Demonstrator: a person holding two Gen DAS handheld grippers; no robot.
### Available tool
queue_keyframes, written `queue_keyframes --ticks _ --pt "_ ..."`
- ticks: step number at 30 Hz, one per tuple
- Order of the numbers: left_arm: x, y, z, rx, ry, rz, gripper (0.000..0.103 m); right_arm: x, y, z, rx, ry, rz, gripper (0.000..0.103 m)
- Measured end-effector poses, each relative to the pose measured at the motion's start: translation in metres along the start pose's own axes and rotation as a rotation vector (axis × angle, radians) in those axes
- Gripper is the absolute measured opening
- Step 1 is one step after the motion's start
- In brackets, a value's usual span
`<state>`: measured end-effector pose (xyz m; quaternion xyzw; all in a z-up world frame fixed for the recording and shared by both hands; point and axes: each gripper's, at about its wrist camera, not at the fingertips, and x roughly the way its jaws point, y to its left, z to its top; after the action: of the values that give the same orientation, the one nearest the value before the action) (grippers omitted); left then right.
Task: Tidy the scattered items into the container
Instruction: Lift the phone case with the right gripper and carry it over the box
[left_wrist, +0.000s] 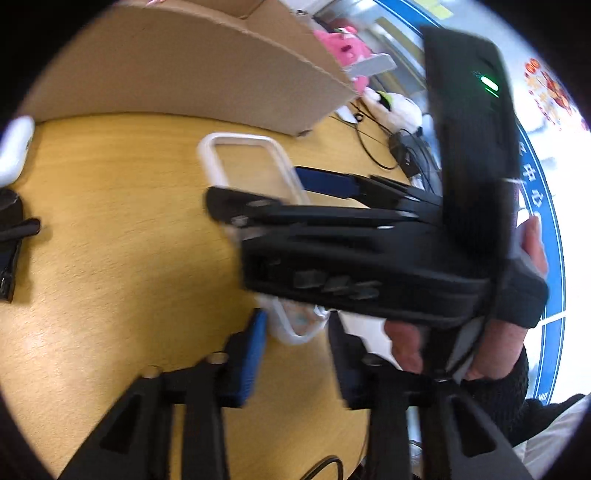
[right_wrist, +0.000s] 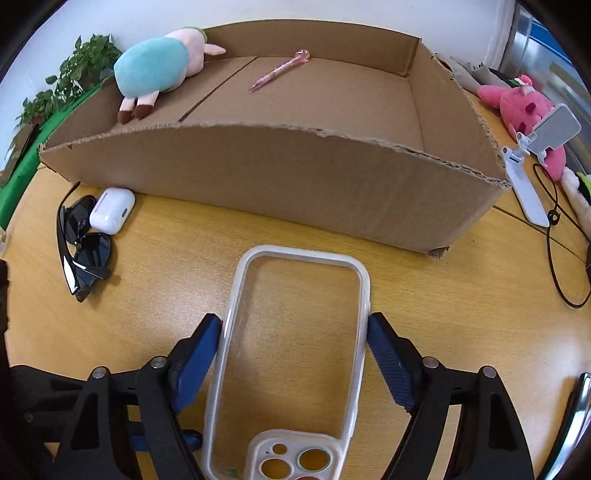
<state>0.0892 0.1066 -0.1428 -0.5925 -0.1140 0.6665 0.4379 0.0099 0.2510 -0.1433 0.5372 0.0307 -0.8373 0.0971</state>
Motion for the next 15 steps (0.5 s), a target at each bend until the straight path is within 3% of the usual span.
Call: queue_keyframes --ticks 2,5,9,11,15 --pt "0.0 0.004 -0.001 -0.02 -0.001 -0.01 0.017 -0.004 -0.007 -0.001 0.039 -0.005 0.051 0.083" --pt "-0.002 0.007 -0.002 -0.041 -0.017 -0.042 0.021 -0.008 -0.018 -0.004 0.108 -0.015 0.135 0.083" --pt "-0.007 0.011 -0.003 -0.071 -0.061 -0.062 0.038 -0.011 -0.037 -0.006 0.232 -0.029 0.293 0.083" --pt "-0.007 0.01 -0.003 -0.07 -0.062 -0.065 0.039 -0.011 -0.044 -0.008 0.286 -0.032 0.368 0.083" --pt "-0.003 0.002 -0.002 -0.026 -0.042 -0.08 0.035 -0.01 -0.045 -0.01 0.333 -0.043 0.422 0.083"
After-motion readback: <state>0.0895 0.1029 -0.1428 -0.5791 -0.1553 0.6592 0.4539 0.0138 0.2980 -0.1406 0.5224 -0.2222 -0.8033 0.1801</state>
